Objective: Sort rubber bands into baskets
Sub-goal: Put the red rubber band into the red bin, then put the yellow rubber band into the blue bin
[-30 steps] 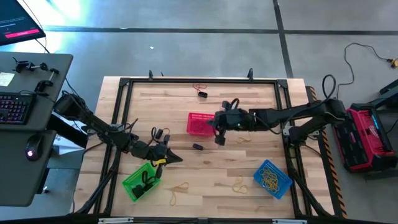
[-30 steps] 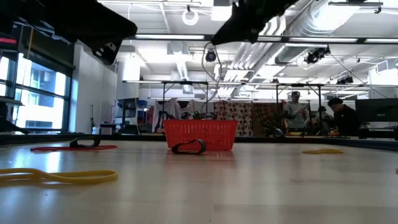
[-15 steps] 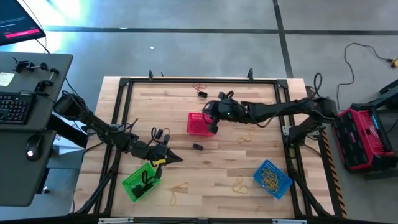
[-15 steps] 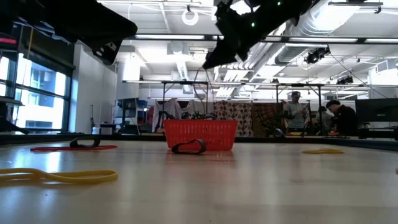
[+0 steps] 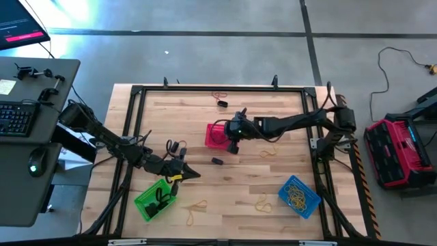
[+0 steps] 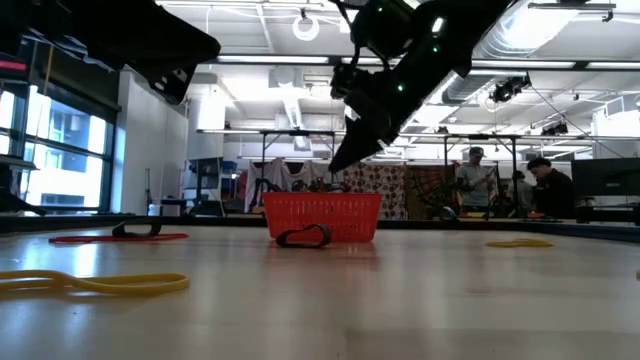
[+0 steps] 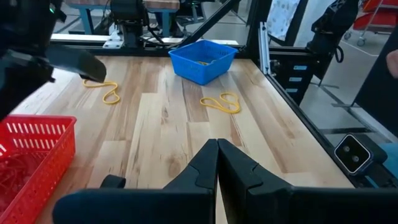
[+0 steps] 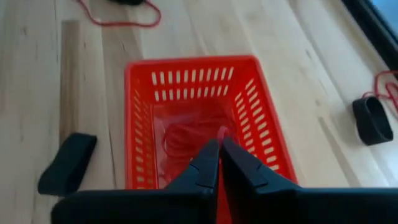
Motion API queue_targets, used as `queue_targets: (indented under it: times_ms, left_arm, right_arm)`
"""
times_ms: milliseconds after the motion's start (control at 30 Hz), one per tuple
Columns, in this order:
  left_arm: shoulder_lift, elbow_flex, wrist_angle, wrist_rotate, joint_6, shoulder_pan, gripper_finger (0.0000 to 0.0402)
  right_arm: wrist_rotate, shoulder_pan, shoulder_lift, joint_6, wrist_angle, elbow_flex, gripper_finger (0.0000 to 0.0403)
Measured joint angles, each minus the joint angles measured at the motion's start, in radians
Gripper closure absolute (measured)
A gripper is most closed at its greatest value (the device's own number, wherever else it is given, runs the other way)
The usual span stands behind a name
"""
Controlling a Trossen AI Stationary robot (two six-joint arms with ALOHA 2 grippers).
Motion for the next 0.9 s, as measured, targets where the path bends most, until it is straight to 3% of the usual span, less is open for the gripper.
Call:
queue_targets:
  times_ms: [133,400,533,700,900]
  left_arm:
    - [0.000,0.000,-0.002,0.000,0.000,0.000,0.0401]
    - [0.000,0.000,-0.012,0.000,0.000,0.000,0.0401]
    - [0.000,0.000,-0.011,0.000,0.000,0.000,0.0401]
    - [0.000,0.000,-0.017,0.000,0.019,0.000,0.0401]
    - [0.000,0.000,-0.018,0.000,0.034,0.000,0.0401]
  right_arm:
    - [0.000,0.000,0.011,-0.001,-0.025,0.000,0.0366]
    - [0.038,0.004,0.009,0.006,-0.032,0.000,0.0263]
    - [0.039,0.005,0.009,0.006,-0.106,0.034,0.0242]
    - [0.114,0.047,0.008,0.006,-0.320,0.150,0.0268]
    - [0.174,0.131,0.006,-0.001,-0.451,0.218,0.0375]
